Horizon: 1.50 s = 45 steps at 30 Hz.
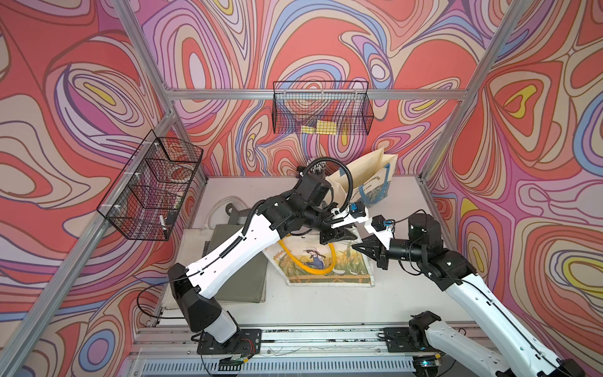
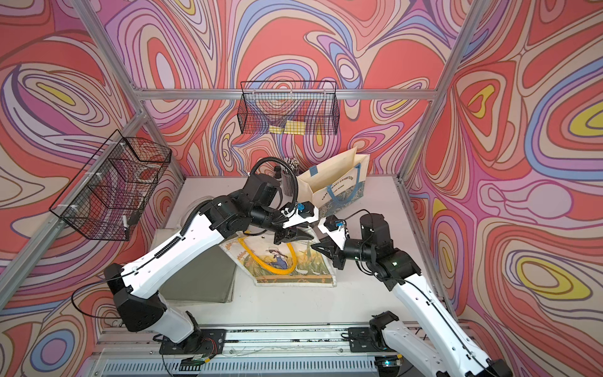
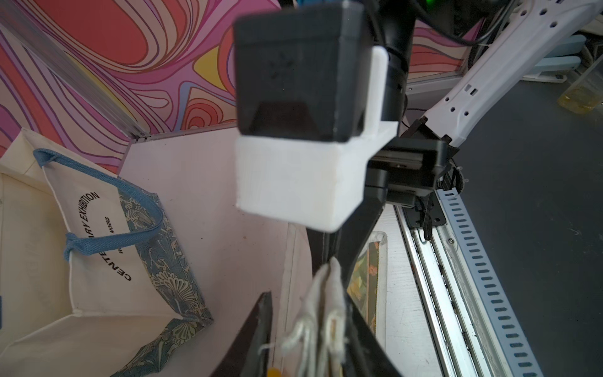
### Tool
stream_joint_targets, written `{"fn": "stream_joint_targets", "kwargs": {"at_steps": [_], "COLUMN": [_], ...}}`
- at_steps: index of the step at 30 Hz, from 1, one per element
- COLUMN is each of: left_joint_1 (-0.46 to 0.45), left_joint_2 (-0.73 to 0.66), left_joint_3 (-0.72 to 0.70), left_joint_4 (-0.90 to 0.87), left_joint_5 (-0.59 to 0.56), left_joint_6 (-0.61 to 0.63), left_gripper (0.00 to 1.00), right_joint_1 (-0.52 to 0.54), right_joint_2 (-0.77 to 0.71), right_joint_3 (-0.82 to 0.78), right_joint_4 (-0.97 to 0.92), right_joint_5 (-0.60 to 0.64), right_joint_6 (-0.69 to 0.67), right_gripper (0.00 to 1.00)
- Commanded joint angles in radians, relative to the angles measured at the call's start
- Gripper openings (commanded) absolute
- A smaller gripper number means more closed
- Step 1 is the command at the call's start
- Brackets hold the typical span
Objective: Put away the canvas bag
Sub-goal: Press the canvas bag.
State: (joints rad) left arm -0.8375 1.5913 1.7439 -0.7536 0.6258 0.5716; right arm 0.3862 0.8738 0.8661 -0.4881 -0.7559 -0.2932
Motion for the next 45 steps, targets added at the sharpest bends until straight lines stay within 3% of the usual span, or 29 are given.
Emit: {"fn": "stream_joint_targets", "kwargs": {"at_steps": [1,3,7,10,20,26,31,34,37,42,45], "left_joint_1": [-0.001,0.0,-0.001,0.008,0.115,0.169,0.197,0.213,0.223,0.239,0.242], "left_joint_2": [0.016,0.011,-0.034,-0.066,-0.146,-0.175,-0.192,-0.195,-0.196,-0.205,-0.205], "left_joint_3": [0.042,0.042,0.016,0.005,-0.029,-0.04,-0.047,-0.049,-0.06,-0.092,-0.105], "left_joint_4": [-0.035,-0.037,0.007,0.049,0.201,0.249,0.274,0.29,0.304,0.353,0.351], "left_joint_5": [0.045,0.055,0.035,0.036,0.182,0.197,0.182,0.175,0.169,0.163,0.152], "left_joint_6": [0.005,0.033,0.079,0.101,0.06,0.036,0.032,0.027,0.021,-0.004,-0.001], "left_gripper": [0.0,0.0,0.0,0.0,0.0,0.0,0.0,0.0,0.0,0.0,0.0], "right_joint_1": [0.002,0.001,0.002,0.001,0.001,0.002,0.002,0.002,0.002,0.001,0.001], "right_joint_2": [-0.007,-0.006,-0.022,-0.044,-0.06,-0.033,-0.022,-0.021,-0.021,-0.024,-0.029], "right_joint_3": [0.038,0.032,-0.021,-0.084,-0.169,-0.175,-0.182,-0.181,-0.18,-0.177,-0.159], "right_joint_4": [0.046,0.042,0.036,0.077,0.105,0.089,0.071,0.066,0.062,0.049,0.047], "right_joint_5": [-0.011,-0.011,-0.007,-0.009,-0.012,-0.016,-0.011,-0.01,-0.001,0.021,0.045], "right_joint_6": [0.01,0.009,0.015,0.055,0.12,0.12,0.11,0.106,0.102,0.079,0.063], "right_gripper": [0.0,0.06,0.39,0.52,0.59,0.59,0.57,0.51,0.39,0.1,0.0]}}
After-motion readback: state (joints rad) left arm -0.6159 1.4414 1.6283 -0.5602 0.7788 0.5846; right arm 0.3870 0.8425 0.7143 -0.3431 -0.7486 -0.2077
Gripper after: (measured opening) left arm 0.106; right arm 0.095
